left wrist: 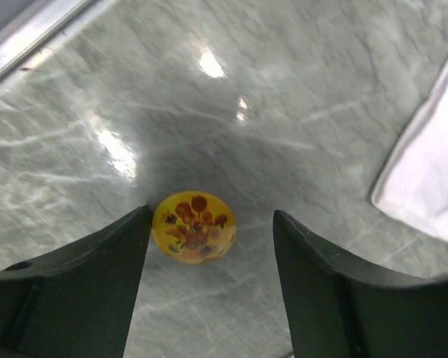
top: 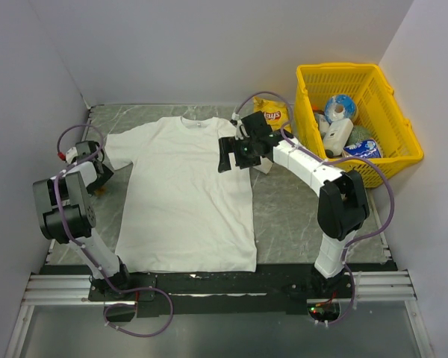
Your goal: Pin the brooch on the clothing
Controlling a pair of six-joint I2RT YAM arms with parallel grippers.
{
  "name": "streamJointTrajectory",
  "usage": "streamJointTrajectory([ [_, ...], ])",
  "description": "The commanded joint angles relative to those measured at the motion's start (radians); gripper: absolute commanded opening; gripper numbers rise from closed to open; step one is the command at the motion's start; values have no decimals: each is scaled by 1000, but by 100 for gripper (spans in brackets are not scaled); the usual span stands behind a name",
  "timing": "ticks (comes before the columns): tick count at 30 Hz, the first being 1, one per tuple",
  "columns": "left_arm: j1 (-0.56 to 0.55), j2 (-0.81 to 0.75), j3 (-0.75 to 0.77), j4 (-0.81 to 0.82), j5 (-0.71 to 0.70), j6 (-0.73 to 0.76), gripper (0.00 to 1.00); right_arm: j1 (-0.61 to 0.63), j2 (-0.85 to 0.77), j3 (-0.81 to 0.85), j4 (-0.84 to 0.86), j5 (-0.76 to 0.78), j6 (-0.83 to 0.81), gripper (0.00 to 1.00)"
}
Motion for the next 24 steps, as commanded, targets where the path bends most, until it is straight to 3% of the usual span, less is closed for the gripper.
streamJointTrajectory([
  [1,-49,-7,-19,-47,-14,-32,69,12,-53,8,5,14,2,100],
  [8,-54,17,-25,-41,-30,-27,63,24,-26,36,-11,28,5,100],
  [12,-51,20,-36,-17,-16,-23,43,36,-16,50,-23,40,7,100],
  [15,-53,28,-43,-4,-10,-17,37,44,-9,59,-29,45,10,100],
  [24,-53,-35,-42,26,47,-10,30,81,34,114,-66,80,13,100],
])
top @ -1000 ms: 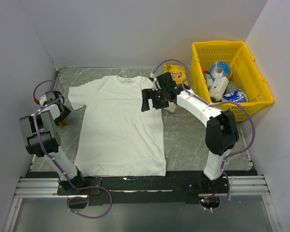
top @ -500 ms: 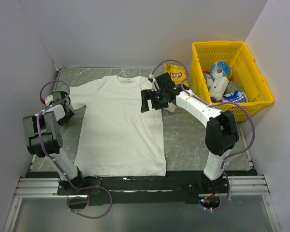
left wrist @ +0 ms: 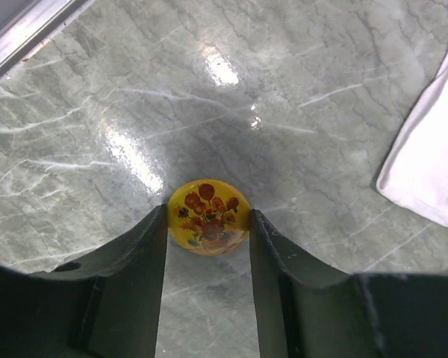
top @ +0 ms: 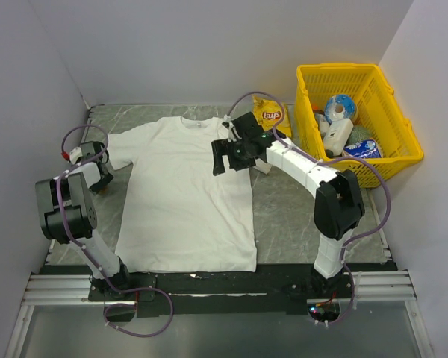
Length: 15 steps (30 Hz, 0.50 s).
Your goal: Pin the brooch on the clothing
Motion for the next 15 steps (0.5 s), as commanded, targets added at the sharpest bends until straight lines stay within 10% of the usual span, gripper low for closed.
streamJointTrajectory([
  [1,-8,-38,-22,25,120,-14,30,27,23,87,-29,38,10,100],
  [15,-121,-160,59,-28,220,-5,31,44,-18,67,17,58,33,100],
])
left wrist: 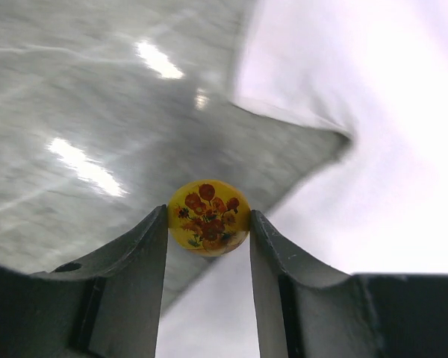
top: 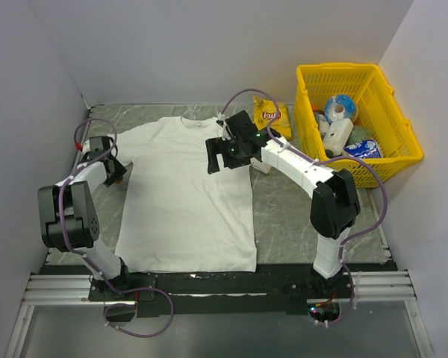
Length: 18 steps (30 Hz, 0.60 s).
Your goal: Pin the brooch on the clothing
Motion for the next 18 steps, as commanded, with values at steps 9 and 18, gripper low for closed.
streamJointTrajectory([
  [9,-159,-112,137,24,314,42,31,0,-157,-101,111,20,-1,100],
  [18,-194,-127,48,360,830,-25,27,-48,-349,-259,253,-11,-102,100],
])
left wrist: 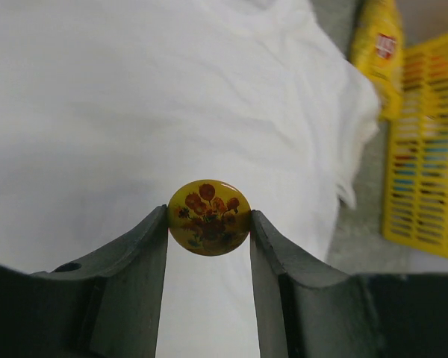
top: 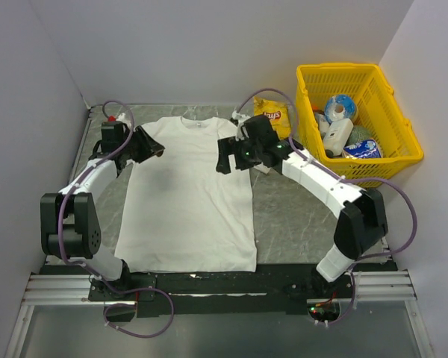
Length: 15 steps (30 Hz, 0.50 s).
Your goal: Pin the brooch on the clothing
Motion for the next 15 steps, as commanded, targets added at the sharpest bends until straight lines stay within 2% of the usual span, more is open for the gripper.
streamJointTrajectory([
  [1,-22,-42,-26,264,336,-56,26,-24,-159,-57,161,-7,-100,100],
  [5,-37,-75,-49,393,497,-105,25,-41,-286,-125,269,-112,-164,100],
  [9,-72,-108,-54,540,626,-171,25,-42,-337,-131,338,-266,-194,100],
  [11,-80,-119,-77,644,688,-270,26,-44,-351,-111,347,-365,-197,100],
  [12,-86,-121,-88,784,749,-318,26,-44,-357,-99,368,-393,-194,100],
  [14,-89,-116,-115,931,792,-479,26,-42,-374,-91,393,-467,-192,100],
  [15,-95,-112,-120,1077,833,-531,26,-41,-375,-80,411,-482,-194,100],
])
